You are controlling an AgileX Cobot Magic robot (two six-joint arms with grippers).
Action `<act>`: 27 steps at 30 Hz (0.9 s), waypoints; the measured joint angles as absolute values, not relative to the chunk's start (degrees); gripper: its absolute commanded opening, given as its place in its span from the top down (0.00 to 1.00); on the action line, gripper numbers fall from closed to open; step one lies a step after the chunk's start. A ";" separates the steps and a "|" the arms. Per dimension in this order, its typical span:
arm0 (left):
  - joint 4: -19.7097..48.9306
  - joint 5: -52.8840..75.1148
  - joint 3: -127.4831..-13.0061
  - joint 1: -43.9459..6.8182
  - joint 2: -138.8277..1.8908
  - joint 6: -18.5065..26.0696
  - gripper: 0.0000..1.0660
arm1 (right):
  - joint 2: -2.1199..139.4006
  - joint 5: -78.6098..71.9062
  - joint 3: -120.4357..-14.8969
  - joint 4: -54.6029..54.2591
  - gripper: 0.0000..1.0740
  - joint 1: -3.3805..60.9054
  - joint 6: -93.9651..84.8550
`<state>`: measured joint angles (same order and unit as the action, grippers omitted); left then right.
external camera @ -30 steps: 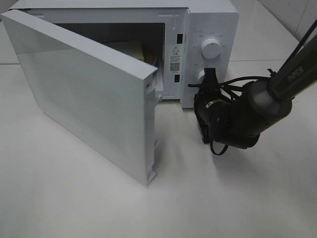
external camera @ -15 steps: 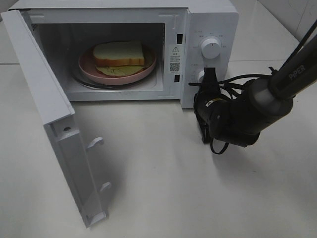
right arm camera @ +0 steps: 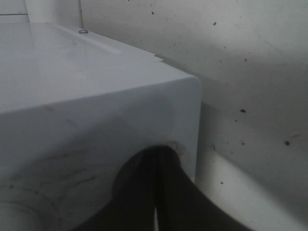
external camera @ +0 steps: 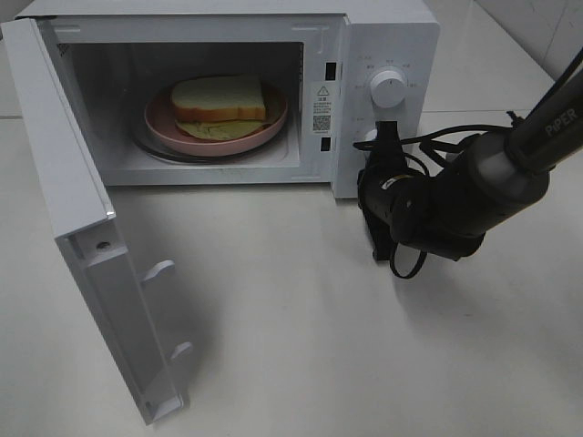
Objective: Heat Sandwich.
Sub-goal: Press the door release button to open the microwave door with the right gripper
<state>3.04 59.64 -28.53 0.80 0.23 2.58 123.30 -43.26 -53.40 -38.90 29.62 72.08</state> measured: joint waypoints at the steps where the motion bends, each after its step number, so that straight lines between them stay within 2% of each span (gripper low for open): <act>1: 3.04 59.64 -28.53 0.80 0.23 2.58 0.03 | 123.30 -43.26 -53.40 -38.90 0.99 29.62 72.08; 16: 3.04 59.64 -28.53 0.80 0.23 2.58 0.03 | 121.30 -40.85 -52.83 -37.47 0.98 29.16 71.62; 27: 3.04 59.64 -28.53 0.80 0.23 2.58 0.03 | 112.41 -37.59 -43.77 -33.12 0.98 29.16 69.90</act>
<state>3.04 59.64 -28.53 0.80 0.23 2.58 112.41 -37.59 -43.77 -33.12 29.16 69.90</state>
